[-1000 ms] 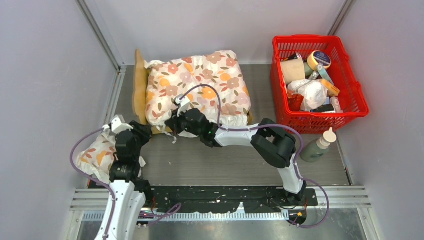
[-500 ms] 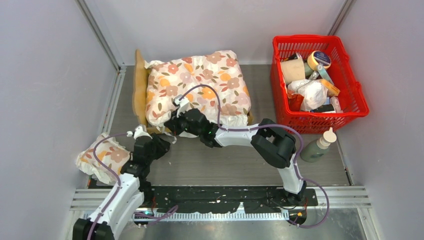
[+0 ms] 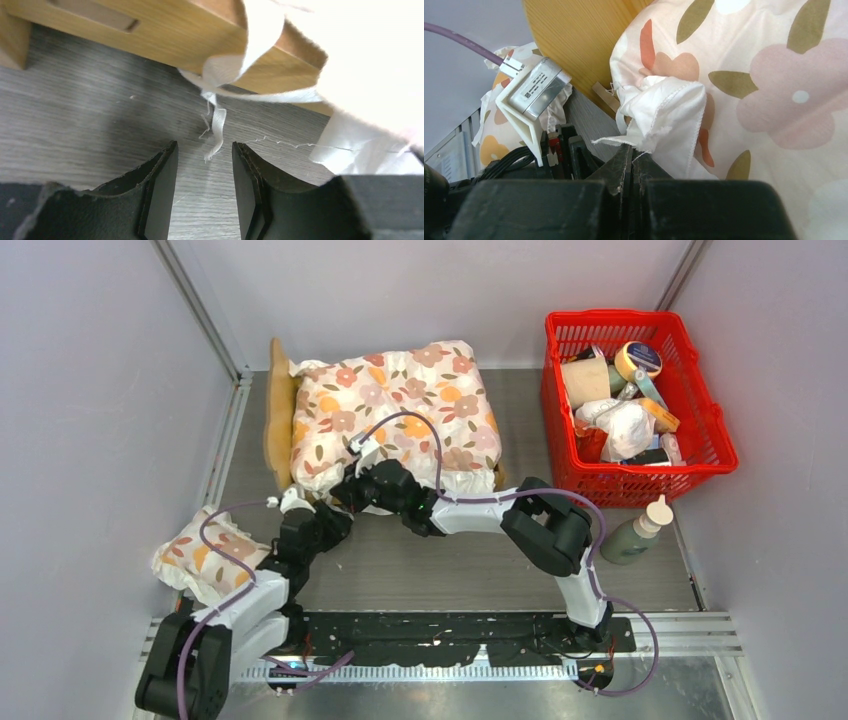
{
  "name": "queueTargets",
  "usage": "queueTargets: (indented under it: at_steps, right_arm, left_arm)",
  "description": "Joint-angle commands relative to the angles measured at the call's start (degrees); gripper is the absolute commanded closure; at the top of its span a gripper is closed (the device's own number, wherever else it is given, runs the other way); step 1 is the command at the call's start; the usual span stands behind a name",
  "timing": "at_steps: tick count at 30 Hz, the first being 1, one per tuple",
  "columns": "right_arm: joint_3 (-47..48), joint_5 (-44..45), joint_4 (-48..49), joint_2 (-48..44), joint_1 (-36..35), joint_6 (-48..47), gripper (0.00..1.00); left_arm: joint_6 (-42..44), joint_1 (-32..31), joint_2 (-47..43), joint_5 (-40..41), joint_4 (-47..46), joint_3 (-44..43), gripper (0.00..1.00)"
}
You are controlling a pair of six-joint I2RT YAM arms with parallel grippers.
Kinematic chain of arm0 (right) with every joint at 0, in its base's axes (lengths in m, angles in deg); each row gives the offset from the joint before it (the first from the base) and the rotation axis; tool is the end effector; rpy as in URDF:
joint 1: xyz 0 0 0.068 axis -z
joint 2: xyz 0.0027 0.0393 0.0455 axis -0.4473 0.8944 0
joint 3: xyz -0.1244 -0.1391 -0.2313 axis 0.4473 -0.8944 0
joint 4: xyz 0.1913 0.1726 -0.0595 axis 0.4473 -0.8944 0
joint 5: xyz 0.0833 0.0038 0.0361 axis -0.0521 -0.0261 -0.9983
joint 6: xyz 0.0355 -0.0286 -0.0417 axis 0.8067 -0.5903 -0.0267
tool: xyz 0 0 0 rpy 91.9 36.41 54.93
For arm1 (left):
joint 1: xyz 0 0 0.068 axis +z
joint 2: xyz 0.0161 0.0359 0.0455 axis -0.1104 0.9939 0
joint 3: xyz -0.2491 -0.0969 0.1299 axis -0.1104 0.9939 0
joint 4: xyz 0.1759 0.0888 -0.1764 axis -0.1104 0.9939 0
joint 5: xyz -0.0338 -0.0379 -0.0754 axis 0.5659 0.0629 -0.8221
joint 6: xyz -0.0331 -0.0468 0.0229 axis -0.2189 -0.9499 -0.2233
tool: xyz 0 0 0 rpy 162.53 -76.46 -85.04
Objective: Set up the pet bed
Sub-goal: Tie the ropes to the bed frame.
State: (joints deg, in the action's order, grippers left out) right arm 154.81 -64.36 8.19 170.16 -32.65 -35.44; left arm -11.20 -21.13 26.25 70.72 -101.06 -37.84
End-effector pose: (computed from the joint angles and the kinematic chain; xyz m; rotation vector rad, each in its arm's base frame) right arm 0.2514 0.4248 0.2259 -0.6330 1.7643 1.0258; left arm 0.1589 -0.0388 0.1435 -0.6619 2.0910 -0.5610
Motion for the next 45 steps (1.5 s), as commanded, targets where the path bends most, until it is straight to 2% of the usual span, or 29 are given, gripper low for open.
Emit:
queueTargets:
  at_steps: [1,6,10,12,13,14,20,25,32,35,36,39,42,45]
  right_arm:
    - [-0.08,-0.73,3.40,-2.88,0.15,-0.16,0.95]
    - [-0.38,-0.66,3.48,-3.14,0.11,-0.16,0.95]
    - [-0.51,-0.54,3.62,-3.45,0.14,-0.03,0.95]
    - [-0.55,-0.38,3.59,-3.55,0.22,0.11,0.95]
    - [-0.49,-0.30,3.59,-3.56,0.24,0.18,0.95]
    - [-0.47,-0.15,3.59,-3.57,0.31,0.39,0.94]
    - [-0.73,0.79,3.98,-3.52,0.94,1.99,0.85]
    - [-0.87,0.67,4.81,-3.40,1.33,3.02,0.84]
    - [-0.41,-0.44,6.24,-2.91,1.45,3.40,0.82]
    - [-0.91,-1.41,7.22,-3.30,1.45,3.72,0.77]
    - [-1.14,-1.52,7.66,-3.35,1.47,3.70,0.79]
    - [-1.40,-2.19,8.25,-3.58,1.46,3.48,0.92]
    - [-1.82,-1.79,8.55,-3.87,1.45,3.61,0.95]
    - [-2.53,-1.53,8.48,-4.31,1.52,3.63,0.95]
  left_arm:
    - [0.10,-0.66,5.56,-0.50,-9.66,0.08,0.52]
    - [0.00,-0.86,10.90,-1.63,-12.07,-0.80,0.56]
    - [-0.28,-1.12,11.74,-2.69,-12.04,-0.48,0.73]
    - [-0.31,-1.12,10.08,-2.32,-10.52,-0.30,0.87]
    - [-0.21,-1.12,8.88,-2.21,-9.39,-0.37,0.98]
    - [-0.08,-1.12,7.50,-1.76,-8.12,-0.24,1.00]
    - [-1.16,-1.12,-3.84,4.44,2.75,-0.10,1.00]
    - [-1.69,-1.12,-13.58,7.94,9.46,0.74,1.00]
    - [-2.18,-1.12,-19.86,9.82,14.23,1.77,1.00]
    - [-2.49,-1.12,-21.15,11.01,16.78,1.40,1.00]
    - [-2.87,-1.12,-21.66,11.41,17.44,1.35,1.00]
    - [-4.57,-1.12,-23.86,13.85,21.00,0.89,1.00]
    - [-7.33,-1.12,-27.11,18.57,25.59,-0.03,1.00]
    - [-5.76,-1.05,-30.35,22.25,25.69,-0.73,1.00]
